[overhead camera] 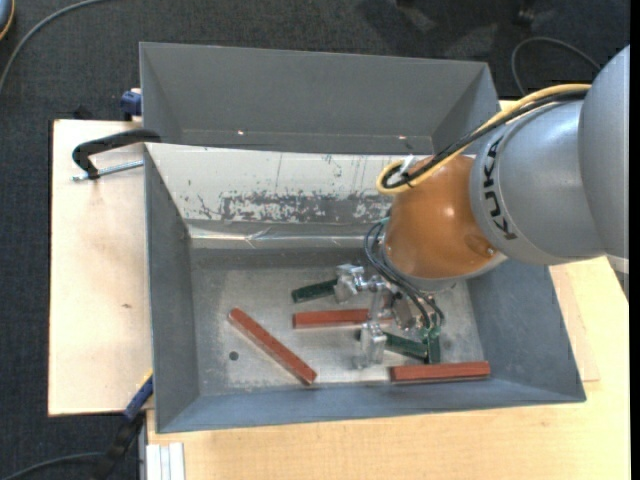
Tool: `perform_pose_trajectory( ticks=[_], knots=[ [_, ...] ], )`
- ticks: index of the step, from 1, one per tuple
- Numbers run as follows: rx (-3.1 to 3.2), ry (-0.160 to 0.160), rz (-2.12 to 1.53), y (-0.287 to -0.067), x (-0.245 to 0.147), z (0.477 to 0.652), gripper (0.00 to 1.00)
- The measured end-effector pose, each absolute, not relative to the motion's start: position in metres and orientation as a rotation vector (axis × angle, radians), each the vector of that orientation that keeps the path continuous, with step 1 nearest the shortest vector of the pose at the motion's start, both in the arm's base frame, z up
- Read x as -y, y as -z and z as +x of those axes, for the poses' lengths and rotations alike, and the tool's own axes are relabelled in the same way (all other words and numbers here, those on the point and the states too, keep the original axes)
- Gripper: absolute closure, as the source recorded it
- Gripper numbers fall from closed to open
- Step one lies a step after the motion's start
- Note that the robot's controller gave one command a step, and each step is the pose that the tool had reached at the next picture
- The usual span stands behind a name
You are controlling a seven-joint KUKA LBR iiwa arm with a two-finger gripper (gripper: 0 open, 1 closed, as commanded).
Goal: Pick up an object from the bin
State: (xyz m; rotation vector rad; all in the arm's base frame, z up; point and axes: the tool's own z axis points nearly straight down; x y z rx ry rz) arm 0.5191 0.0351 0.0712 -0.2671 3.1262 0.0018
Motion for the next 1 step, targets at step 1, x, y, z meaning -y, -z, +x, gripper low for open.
perform_pose_trajectory(
  ticks=[1],
  knots=[
    [-3.127,-0.002,-0.267,-0.0706,-0.0351,0.5189,1.0]
  ],
)
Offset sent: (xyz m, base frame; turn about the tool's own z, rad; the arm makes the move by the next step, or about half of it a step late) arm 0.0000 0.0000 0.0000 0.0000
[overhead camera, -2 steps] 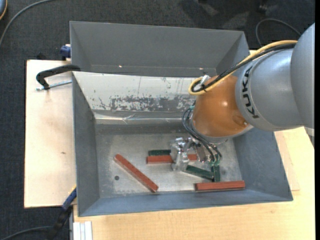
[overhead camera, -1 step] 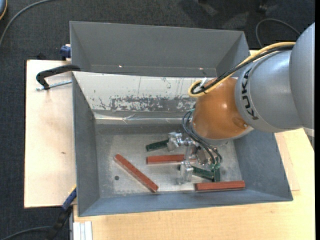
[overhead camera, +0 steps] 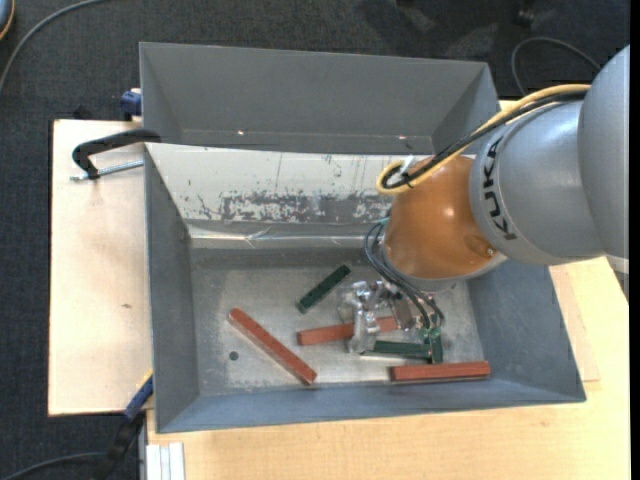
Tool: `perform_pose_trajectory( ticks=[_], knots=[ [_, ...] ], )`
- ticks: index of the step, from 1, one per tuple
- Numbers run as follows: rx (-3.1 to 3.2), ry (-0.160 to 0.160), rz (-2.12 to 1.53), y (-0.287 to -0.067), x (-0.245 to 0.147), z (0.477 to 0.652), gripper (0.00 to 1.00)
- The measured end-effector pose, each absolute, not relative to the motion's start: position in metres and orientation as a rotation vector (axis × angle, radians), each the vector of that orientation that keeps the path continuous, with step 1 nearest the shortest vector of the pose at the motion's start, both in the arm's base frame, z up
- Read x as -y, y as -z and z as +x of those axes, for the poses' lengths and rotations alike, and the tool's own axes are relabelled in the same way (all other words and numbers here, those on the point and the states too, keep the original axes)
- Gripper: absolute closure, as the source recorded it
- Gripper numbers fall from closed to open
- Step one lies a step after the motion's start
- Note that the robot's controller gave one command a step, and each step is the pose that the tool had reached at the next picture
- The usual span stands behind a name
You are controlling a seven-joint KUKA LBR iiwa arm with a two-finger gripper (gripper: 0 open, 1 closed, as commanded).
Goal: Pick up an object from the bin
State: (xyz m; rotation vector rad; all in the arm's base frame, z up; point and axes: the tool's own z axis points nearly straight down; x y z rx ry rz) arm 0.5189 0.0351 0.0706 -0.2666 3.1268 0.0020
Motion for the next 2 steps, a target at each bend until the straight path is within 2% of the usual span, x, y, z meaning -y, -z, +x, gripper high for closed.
perform_pose_trajectory(
  ticks=[1,2],
  knots=[
    [-3.122,-0.003,-0.178,-0.198,-0.049,0.539,1.0],
    [-3.063,0.002,-0.642,-0.282,-0.032,0.536,1.0]
  ],
)
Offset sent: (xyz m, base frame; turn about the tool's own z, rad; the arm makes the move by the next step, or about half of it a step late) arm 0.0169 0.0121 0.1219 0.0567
